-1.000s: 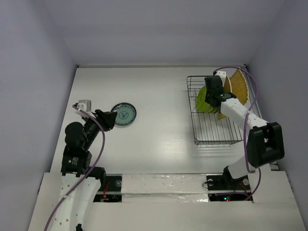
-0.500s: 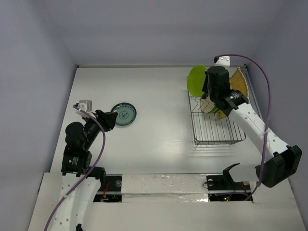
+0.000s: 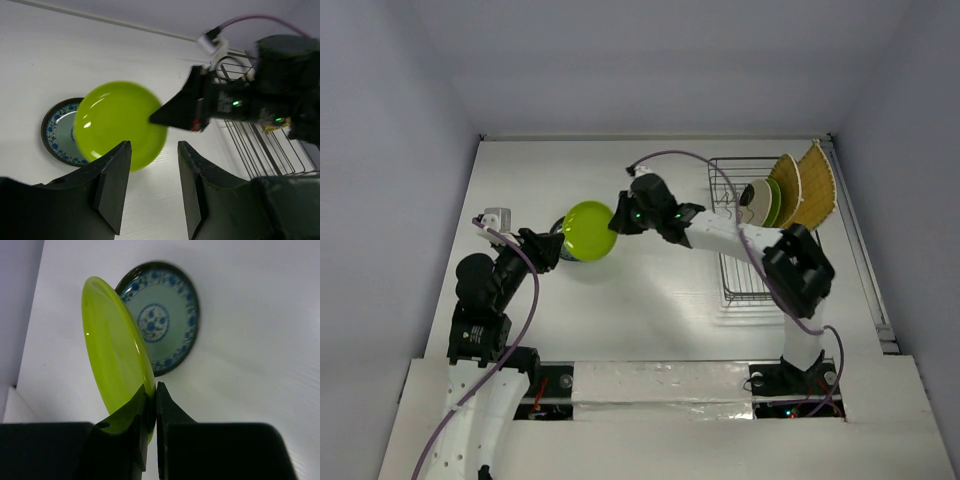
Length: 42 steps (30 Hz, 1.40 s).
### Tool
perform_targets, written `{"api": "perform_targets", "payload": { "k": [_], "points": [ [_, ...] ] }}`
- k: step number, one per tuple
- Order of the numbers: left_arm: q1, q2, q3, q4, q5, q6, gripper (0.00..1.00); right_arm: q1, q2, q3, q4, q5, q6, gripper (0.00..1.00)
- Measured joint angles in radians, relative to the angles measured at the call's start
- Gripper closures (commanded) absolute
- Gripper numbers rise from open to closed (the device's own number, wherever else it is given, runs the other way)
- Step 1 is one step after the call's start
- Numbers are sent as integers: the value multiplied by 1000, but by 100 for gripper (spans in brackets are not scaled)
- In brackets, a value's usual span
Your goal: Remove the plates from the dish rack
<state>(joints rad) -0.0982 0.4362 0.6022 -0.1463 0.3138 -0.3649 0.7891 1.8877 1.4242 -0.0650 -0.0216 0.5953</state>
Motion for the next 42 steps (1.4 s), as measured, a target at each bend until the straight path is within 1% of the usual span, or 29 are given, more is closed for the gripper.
{"api": "perform_targets", "payload": {
  "k": [2, 5, 7, 8, 9, 13, 14, 16, 17, 18, 19, 20, 23, 26, 28, 31, 34, 35, 36, 38, 42],
  "points": [
    [0, 0, 0, 0, 0, 0, 61, 28, 97, 38, 33, -48, 48, 100],
    [0, 0, 0, 0, 0, 0, 61, 39, 172, 50, 69, -86, 113, 100],
    [0, 0, 0, 0, 0, 0, 61, 37, 197, 54, 84, -93, 146, 90],
    [0, 0, 0, 0, 0, 0, 61, 35, 203, 54, 88, -93, 159, 81],
    [0, 0, 0, 0, 0, 0, 61, 35, 204, 54, 90, -91, 175, 78],
    [0, 0, 0, 0, 0, 0, 61, 28, 204, 55, 128, -89, 203, 78],
    [0, 0, 0, 0, 0, 0, 61, 26, 204, 55, 131, -88, 210, 80],
    [0, 0, 0, 0, 0, 0, 61, 26, 206, 62, 134, -87, 221, 80],
    [0, 0, 0, 0, 0, 0, 61, 26, 209, 71, 133, -87, 225, 78],
    [0, 0, 0, 0, 0, 0, 61, 26, 216, 82, 133, -87, 232, 75],
    [0, 0, 0, 0, 0, 0, 61, 26, 223, 94, 133, -86, 240, 69],
    [0, 0, 0, 0, 0, 0, 61, 26, 229, 103, 133, -84, 243, 53],
    [0, 0, 0, 0, 0, 0, 61, 26, 245, 129, 126, -76, 245, 30],
    [0, 0, 0, 0, 0, 0, 61, 26, 248, 130, 108, -55, 234, 29],
    [0, -1, 0, 0, 0, 0, 61, 26, 242, 123, 97, -20, 214, 31],
    [0, -1, 0, 0, 0, 0, 61, 26, 181, 77, 47, 63, 159, 39],
    [0, -3, 0, 0, 0, 0, 61, 18, 62, 19, -18, 140, 98, 76],
    [0, -5, 0, 0, 0, 0, 61, 11, 6, -2, -32, 162, 77, 97],
    [0, -6, 0, 0, 0, 0, 61, 0, -60, -26, -47, 186, 50, 100],
    [0, -11, 0, 0, 0, 0, 61, -43, -181, -66, -75, 233, 13, 100],
    [0, -18, 0, 0, 1, 0, 68, -228, -412, -142, -132, 313, -82, 100]
  ]
}}
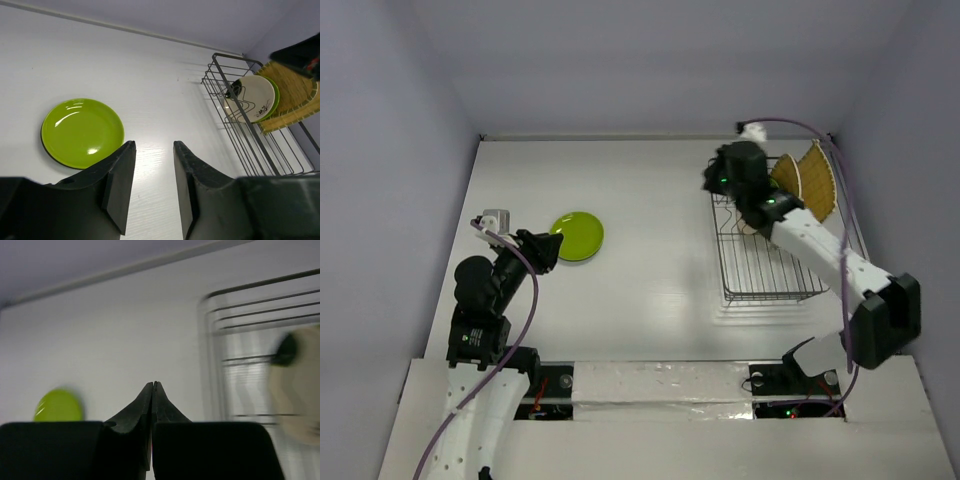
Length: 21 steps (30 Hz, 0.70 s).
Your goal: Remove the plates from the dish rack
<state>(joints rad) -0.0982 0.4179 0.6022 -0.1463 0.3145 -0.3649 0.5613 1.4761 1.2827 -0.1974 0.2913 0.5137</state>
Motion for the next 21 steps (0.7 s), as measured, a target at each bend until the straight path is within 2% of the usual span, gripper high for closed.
{"api": "perform_targets", "payload": {
  "k": [4, 5, 6, 9, 21],
  "points": [
    [0, -6, 0, 0, 2, 0, 74, -203, -123, -66, -77, 118, -86, 96],
    [0, -7, 0, 0, 3, 0, 75, -231, -131, -79, -97, 134, -102, 85],
    [0, -8, 0, 0, 3, 0, 75, -251, -132, -90, -115, 145, -116, 78],
    [0, -9, 0, 0, 4, 0, 75, -282, -105, -106, -169, 156, -150, 67],
    [0, -8, 0, 0, 4, 0, 74, -354, 22, -106, -221, 187, -182, 67]
  ]
}}
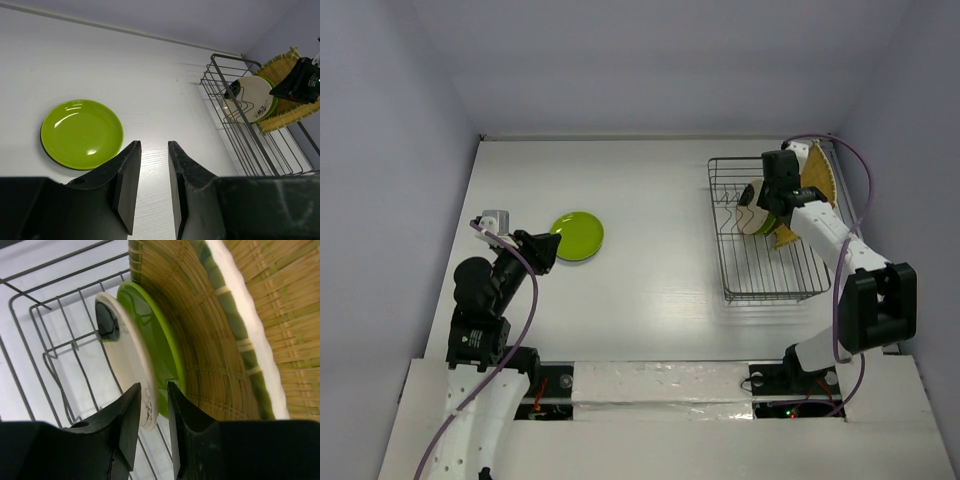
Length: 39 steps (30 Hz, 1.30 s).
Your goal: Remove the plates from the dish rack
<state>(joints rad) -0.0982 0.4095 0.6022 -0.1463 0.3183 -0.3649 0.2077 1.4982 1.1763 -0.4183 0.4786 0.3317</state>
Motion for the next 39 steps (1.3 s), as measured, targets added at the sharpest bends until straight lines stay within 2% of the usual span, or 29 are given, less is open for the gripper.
{"api": "perform_targets", "payload": {
  "k": [7, 9, 12, 14, 20, 25, 32, 36, 39],
  "points": [
    [0, 1, 0, 0, 0, 0, 73, -32, 79, 19, 9, -15, -4, 76],
    [0, 1, 0, 0, 0, 0, 73, -32, 95, 20, 13, -19, -5, 83],
    [0, 1, 0, 0, 0, 0, 73, -32, 101, 20, 10, -20, -28, 98],
    [0, 1, 0, 0, 0, 0, 72, -32, 98, 21, 6, -15, -49, 100],
    [0, 1, 0, 0, 1, 0, 72, -34, 47, 31, -26, -3, -68, 100],
    [0, 0, 0, 0, 1, 0, 72, -29, -24, 101, -97, 39, -82, 100],
    [0, 0, 0, 0, 1, 0, 72, 49, -126, 175, -134, 73, -92, 100],
    [0, 0, 0, 0, 0, 0, 72, 151, -184, 160, -92, -19, -74, 100],
    [0, 0, 0, 0, -2, 0, 72, 245, -175, 118, 24, -179, -8, 100]
  ]
}}
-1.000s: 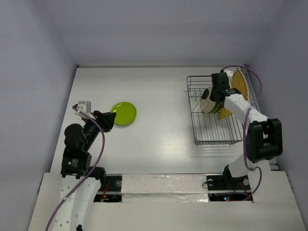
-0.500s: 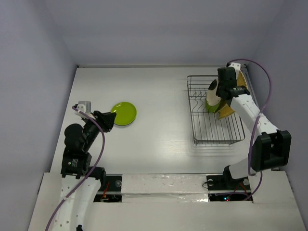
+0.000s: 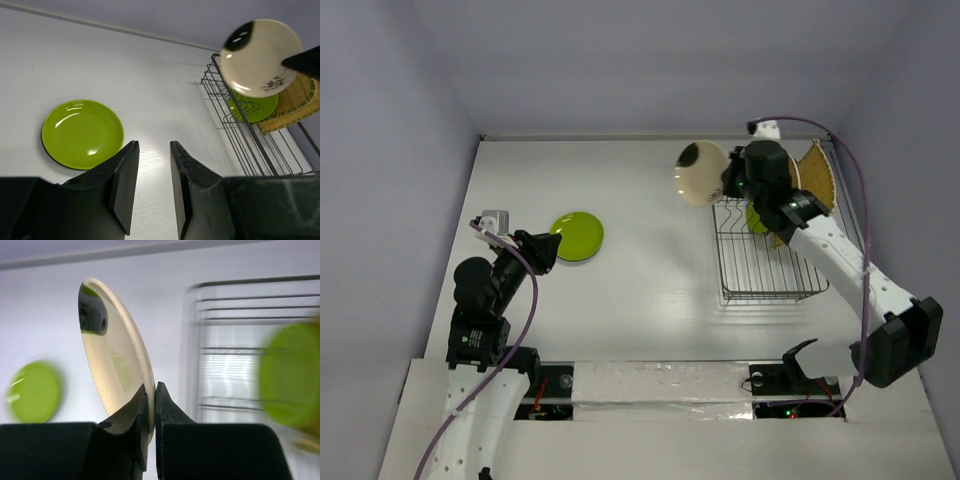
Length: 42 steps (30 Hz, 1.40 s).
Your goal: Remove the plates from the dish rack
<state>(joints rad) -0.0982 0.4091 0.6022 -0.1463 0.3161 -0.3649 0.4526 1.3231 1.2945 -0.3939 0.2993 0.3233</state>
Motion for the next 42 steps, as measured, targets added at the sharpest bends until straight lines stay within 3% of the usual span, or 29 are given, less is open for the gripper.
{"api": "perform_targets", "payload": {
  "k": [7, 14, 16, 24, 28, 33, 38, 42],
  "points": [
    [0, 2, 0, 0, -2, 0, 72, 192, 334, 0, 249, -264, 169, 100],
    [0, 2, 0, 0, -2, 0, 70, 295, 616, 68, 380, -418, 332, 100],
    [0, 3, 0, 0, -2, 0, 66, 306, 667, 98, 414, -449, 375, 99],
    [0, 5, 0, 0, -1, 0, 55, 308, 780, 190, 470, -485, 483, 61],
    [0, 6, 0, 0, -1, 0, 55, 311, 783, 192, 470, -490, 494, 48],
    [0, 6, 0, 0, -1, 0, 55, 316, 763, 193, 442, -450, 463, 42],
    [0, 5, 0, 0, -1, 0, 55, 316, 607, 117, 394, -357, 393, 50],
    [0, 5, 0, 0, 0, 0, 56, 315, 399, 35, 328, -245, 307, 98]
  ]
}}
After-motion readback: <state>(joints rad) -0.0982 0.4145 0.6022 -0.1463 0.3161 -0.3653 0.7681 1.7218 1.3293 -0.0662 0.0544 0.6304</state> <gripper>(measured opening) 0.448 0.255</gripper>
